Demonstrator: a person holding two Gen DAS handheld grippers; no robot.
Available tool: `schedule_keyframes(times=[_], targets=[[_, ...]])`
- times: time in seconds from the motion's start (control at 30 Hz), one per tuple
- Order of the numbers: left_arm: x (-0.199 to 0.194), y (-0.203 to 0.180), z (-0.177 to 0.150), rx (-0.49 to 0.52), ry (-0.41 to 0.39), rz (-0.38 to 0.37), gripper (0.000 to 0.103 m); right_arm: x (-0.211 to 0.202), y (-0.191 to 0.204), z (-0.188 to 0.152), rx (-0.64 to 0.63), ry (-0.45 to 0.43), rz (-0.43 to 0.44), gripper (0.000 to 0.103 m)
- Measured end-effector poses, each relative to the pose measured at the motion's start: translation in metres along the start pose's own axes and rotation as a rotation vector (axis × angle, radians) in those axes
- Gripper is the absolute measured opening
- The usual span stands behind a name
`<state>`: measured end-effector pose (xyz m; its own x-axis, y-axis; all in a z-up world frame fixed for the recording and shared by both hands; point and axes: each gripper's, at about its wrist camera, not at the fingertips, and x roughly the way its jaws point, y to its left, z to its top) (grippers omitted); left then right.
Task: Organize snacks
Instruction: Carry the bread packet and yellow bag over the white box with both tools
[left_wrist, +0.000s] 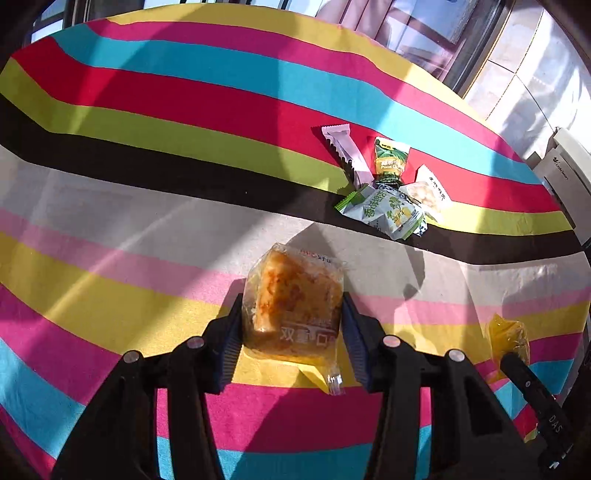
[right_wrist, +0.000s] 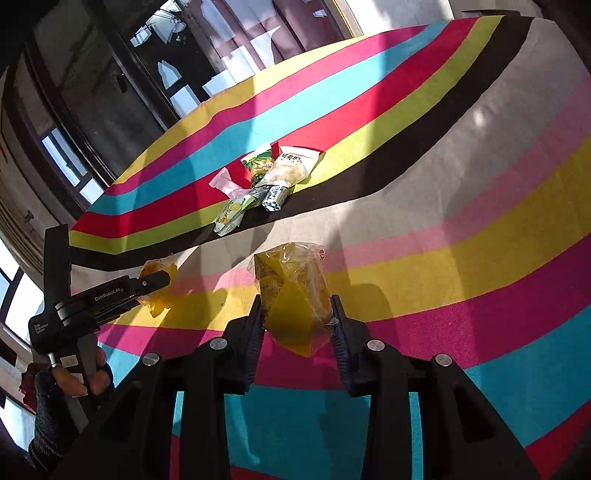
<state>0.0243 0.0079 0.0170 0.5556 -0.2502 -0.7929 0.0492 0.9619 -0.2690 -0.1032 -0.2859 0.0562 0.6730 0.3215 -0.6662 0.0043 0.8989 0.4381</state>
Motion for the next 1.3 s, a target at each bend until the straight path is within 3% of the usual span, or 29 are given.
schedule_keyframes(times=[0.23, 0.57, 0.8, 1.13, 1.3], targets=[[-0.047, 0.030, -0.056, 0.006, -0.032, 0.040, 0.050, -0.012, 0.000, -0.015, 0.033, -0.005, -0.008, 0.035], [-0.093, 0.056, -0.108, 0.033, -0.052, 0.089, 0.050, -0.016, 0.023, -0.039, -0.017, 0.037, -0.010, 0.035], [-0.130, 0.078, -0.137, 0.038, -0.080, 0.103, 0.050, -0.010, 0.084, -0.063, -0.155, 0.094, 0.046, 0.035], [-0.182, 0.145, -0.164, -0.075, -0.127, 0.137, 0.050, 0.005, 0.167, -0.096, -0.323, 0.180, 0.135, 0.035], [-0.206, 0.178, -0.182, -0.127, -0.148, 0.195, 0.050, 0.012, 0.210, -0.120, -0.407, 0.248, 0.203, 0.035]])
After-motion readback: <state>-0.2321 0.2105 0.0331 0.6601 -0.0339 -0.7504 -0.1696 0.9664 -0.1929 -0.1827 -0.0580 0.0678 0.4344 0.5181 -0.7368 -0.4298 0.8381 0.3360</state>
